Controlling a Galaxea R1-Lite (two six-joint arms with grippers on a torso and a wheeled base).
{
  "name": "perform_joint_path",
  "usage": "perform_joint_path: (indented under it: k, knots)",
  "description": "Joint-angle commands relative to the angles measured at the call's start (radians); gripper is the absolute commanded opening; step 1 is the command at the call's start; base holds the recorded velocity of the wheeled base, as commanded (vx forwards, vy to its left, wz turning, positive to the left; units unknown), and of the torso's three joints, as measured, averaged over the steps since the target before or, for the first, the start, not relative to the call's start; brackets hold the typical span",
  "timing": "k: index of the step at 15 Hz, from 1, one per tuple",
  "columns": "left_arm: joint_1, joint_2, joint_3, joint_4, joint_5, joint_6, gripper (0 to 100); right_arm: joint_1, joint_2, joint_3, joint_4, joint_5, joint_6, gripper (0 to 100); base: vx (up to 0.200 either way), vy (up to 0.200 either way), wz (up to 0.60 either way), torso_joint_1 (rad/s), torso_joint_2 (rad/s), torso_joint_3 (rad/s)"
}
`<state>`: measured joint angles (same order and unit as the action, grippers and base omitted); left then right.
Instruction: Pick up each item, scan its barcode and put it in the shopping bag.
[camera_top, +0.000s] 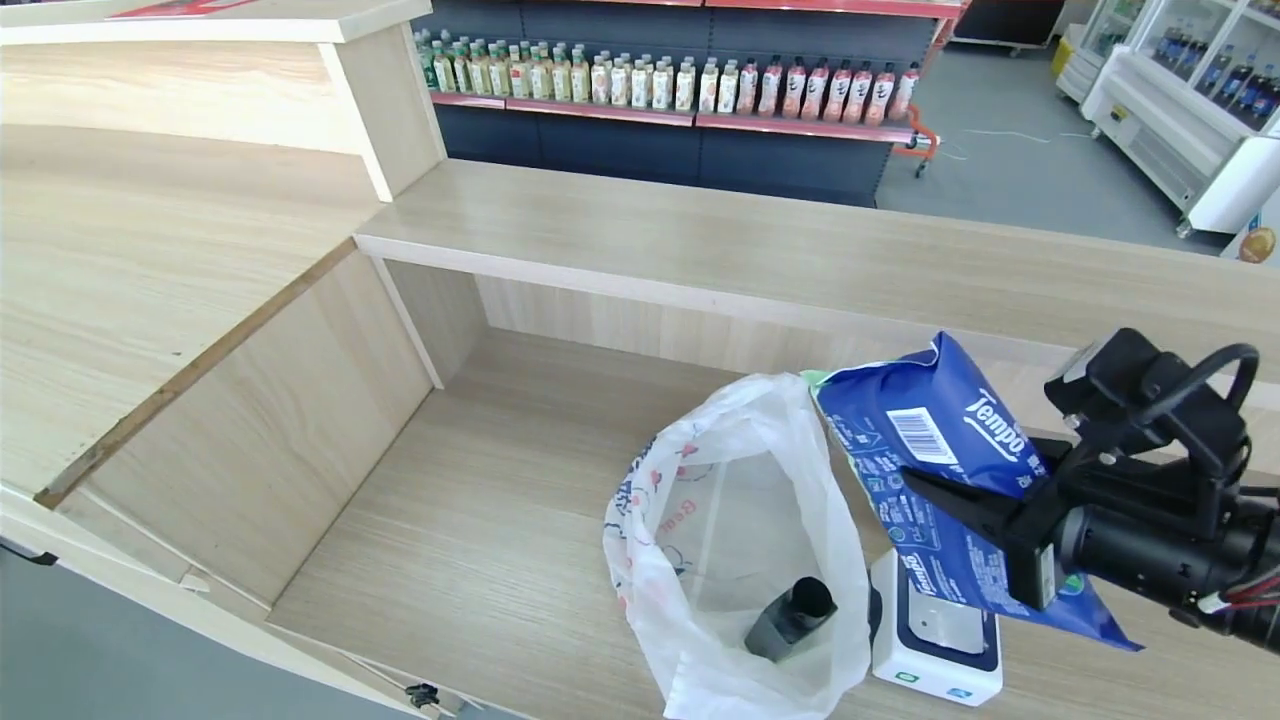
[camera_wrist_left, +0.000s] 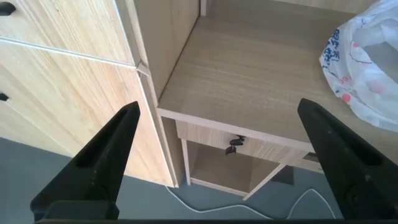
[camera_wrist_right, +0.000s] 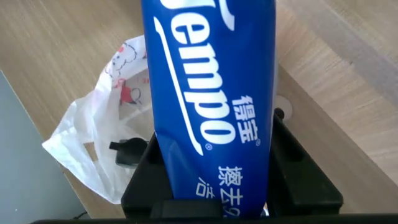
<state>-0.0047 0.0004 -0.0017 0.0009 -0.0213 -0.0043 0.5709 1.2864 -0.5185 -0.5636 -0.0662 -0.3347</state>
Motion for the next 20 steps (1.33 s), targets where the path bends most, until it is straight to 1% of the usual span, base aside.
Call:
perform_joint_path:
  k: [1, 2, 3, 4, 5, 6, 9, 12, 16, 18, 20]
  knots:
    - [0.000, 0.000, 0.000, -0.001, 0.000, 0.000, 100, -0.051, 0.106, 0.029, -0.068, 0.014, 0.006, 0, 0.000, 0.000, 0.00, 0.000, 0.00, 0.000]
    - [0.000, 0.000, 0.000, -0.001, 0.000, 0.000, 100, -0.066, 0.168, 0.068, -0.185, 0.080, 0.029, 0, 0.000, 0.000, 0.00, 0.000, 0.00, 0.000]
    - [0.000, 0.000, 0.000, -0.001, 0.000, 0.000, 100, -0.063, 0.209, 0.107, -0.291, 0.114, 0.026, 0, 0.000, 0.000, 0.00, 0.000, 0.00, 0.000]
    - [0.000, 0.000, 0.000, -0.001, 0.000, 0.000, 100, -0.060, 0.237, 0.143, -0.380, 0.118, -0.024, 0, 0.000, 0.000, 0.00, 0.000, 0.00, 0.000]
    - [0.000, 0.000, 0.000, -0.001, 0.000, 0.000, 100, -0.065, 0.238, 0.150, -0.395, 0.118, -0.070, 0, 0.000, 0.000, 0.00, 0.000, 0.00, 0.000]
    - [0.000, 0.000, 0.000, -0.001, 0.000, 0.000, 100, -0.068, 0.235, 0.150, -0.395, 0.121, -0.089, 0, 0.000, 0.000, 0.00, 0.000, 0.00, 0.000]
    - [0.000, 0.000, 0.000, -0.001, 0.000, 0.000, 100, -0.068, 0.237, 0.146, -0.395, 0.121, -0.095, 0, 0.000, 0.000, 0.00, 0.000, 0.00, 0.000]
    - [0.000, 0.000, 0.000, -0.001, 0.000, 0.000, 100, -0.066, 0.248, 0.133, -0.397, 0.128, -0.084, 0, 0.000, 0.000, 0.60, 0.004, 0.00, 0.002]
    - [0.000, 0.000, 0.000, -0.001, 0.000, 0.000, 100, -0.068, 0.251, 0.126, -0.397, 0.128, -0.075, 0, 0.000, 0.000, 0.00, 0.000, 0.00, 0.000]
    - [0.000, 0.000, 0.000, -0.001, 0.000, 0.000, 100, -0.085, 0.274, 0.126, -0.406, 0.128, -0.063, 0, 0.000, 0.000, 0.00, 0.000, 0.00, 0.000]
    - [0.000, 0.000, 0.000, -0.001, 0.000, 0.000, 100, -0.117, 0.310, 0.106, -0.409, 0.128, -0.007, 0, 0.000, 0.000, 0.00, 0.000, 0.00, 0.000]
